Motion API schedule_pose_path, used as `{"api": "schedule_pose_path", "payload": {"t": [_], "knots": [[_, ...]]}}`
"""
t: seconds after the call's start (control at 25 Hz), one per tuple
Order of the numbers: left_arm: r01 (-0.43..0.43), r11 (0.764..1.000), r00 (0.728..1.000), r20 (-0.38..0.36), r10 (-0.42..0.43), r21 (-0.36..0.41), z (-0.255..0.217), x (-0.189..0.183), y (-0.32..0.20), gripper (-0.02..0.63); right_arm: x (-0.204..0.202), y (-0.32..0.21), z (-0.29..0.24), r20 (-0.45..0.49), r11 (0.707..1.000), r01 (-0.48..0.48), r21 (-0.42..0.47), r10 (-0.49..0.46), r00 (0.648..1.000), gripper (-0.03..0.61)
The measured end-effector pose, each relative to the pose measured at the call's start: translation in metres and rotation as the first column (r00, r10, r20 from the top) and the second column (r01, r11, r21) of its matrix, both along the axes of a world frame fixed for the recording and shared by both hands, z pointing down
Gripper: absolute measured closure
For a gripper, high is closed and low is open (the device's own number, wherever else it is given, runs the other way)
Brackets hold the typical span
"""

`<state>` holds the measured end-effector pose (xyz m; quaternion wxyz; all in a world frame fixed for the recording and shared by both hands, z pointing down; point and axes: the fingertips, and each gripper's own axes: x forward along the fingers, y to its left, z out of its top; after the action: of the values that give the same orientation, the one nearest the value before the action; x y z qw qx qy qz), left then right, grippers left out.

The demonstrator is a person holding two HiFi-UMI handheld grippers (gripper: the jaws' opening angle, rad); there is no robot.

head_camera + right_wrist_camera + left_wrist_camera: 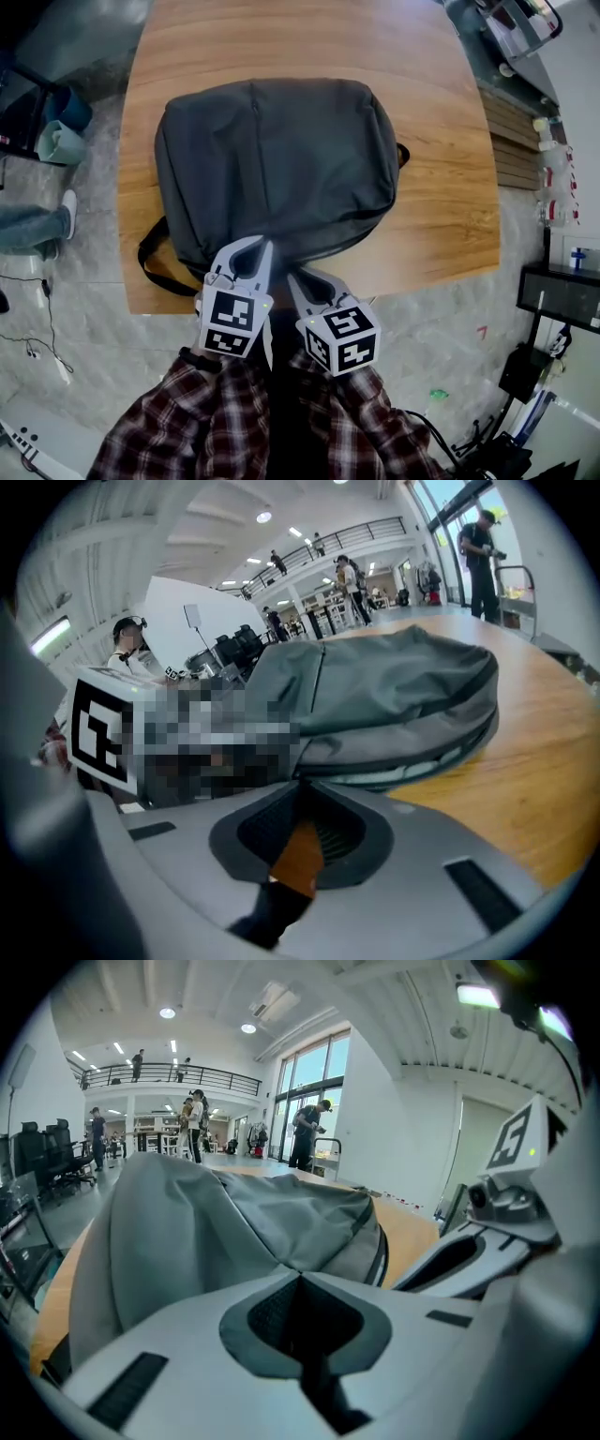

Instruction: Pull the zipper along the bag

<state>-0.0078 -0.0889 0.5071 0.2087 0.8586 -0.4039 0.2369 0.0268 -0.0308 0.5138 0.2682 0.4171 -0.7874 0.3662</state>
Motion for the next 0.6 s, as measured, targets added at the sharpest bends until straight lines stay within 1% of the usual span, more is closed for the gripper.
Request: {"api": "schedule_pose_path", "payload": {"t": [0.08,0.16,0.28,0.36,0.48,0.56,0.6], "knots": [[0.0,1.0,1.0,-0.003,0.0,-0.001,0.0,-0.001,0.0,0.603,-0.006,0.005,0.009,0.01,0.998,0.035,-0.047,-0.034,0.999,0.513],[-0.002,1.0,1.0,-0.007,0.002,-0.001,0.001,0.0,0.0,0.603,-0.011,0.006,0.016,-0.001,0.996,0.06,-0.063,-0.06,0.998,0.503],[-0.003,1.0,1.0,-0.015,0.003,-0.005,0.001,0.0,0.001,0.603,-0.019,0.004,0.026,-0.038,0.992,0.1,-0.081,-0.103,0.994,0.503],[-0.002,1.0,1.0,-0.019,0.002,-0.007,0.001,0.0,0.0,0.603,-0.022,0.001,0.031,-0.072,0.99,0.109,-0.092,-0.116,0.991,0.503],[0.0,1.0,1.0,-0.024,0.0,-0.006,0.002,-0.001,0.0,0.603,-0.023,-0.003,0.035,-0.116,0.992,0.085,-0.096,-0.096,0.989,0.503],[0.002,1.0,1.0,-0.027,-0.002,-0.004,0.003,-0.001,-0.001,0.603,-0.023,-0.004,0.035,-0.123,0.992,0.08,-0.093,-0.092,0.988,0.505],[0.003,1.0,1.0,-0.03,-0.003,-0.003,0.003,-0.001,-0.001,0.603,-0.023,-0.003,0.034,-0.118,0.992,0.083,-0.097,-0.094,0.989,0.517]]}}
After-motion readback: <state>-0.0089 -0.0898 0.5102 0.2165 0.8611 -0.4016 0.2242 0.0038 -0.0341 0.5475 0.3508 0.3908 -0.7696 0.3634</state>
